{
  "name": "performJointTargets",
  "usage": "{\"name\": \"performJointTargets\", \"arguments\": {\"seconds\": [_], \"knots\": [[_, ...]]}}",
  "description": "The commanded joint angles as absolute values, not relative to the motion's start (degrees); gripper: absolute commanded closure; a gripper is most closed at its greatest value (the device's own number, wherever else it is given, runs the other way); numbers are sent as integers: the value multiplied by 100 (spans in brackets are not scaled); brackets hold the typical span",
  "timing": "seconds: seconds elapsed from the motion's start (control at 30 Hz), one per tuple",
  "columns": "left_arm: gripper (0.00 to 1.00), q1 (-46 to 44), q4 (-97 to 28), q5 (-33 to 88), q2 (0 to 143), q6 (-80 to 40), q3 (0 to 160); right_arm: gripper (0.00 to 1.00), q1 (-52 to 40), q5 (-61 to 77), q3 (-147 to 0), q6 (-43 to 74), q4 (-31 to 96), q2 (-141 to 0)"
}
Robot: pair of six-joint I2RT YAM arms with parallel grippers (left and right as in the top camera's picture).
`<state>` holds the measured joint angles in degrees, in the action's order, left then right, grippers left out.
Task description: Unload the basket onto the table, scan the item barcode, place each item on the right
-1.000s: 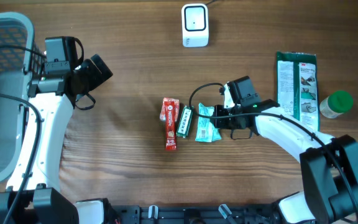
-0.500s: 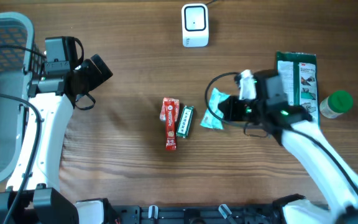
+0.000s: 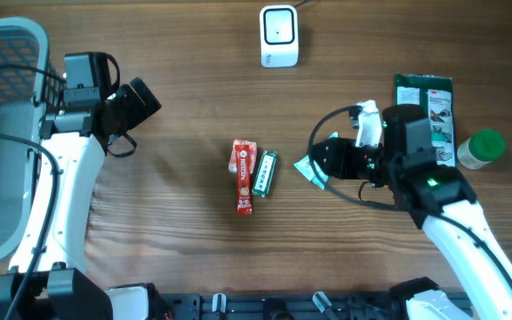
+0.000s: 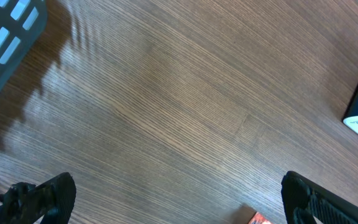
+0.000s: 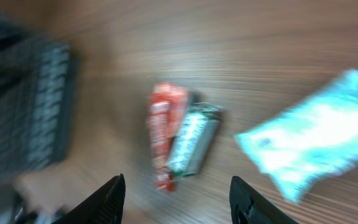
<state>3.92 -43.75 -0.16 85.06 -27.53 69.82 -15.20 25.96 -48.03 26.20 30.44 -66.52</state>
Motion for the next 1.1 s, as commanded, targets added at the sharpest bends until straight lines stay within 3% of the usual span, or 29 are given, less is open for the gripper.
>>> {"name": "performJointTargets", "arguments": {"seconds": [0.0,0.37,0.57,1.07], "knots": [[0,414,-4379,-75,8453,-2749,7030,46,-1514,1286,-4624,3695,3048,-7181],[0,414,-4379,-75,8453,-2746,7030,48,-1511,1286,-4569,4217,2443,-9129],[0,414,-4379,-75,8453,-2749,7030,51,-1511,1306,-4574,4195,2440,-9054],[0,414,-4379,-75,8453,-2749,7030,48,-945,1284,-4593,4040,2353,-8517]]}}
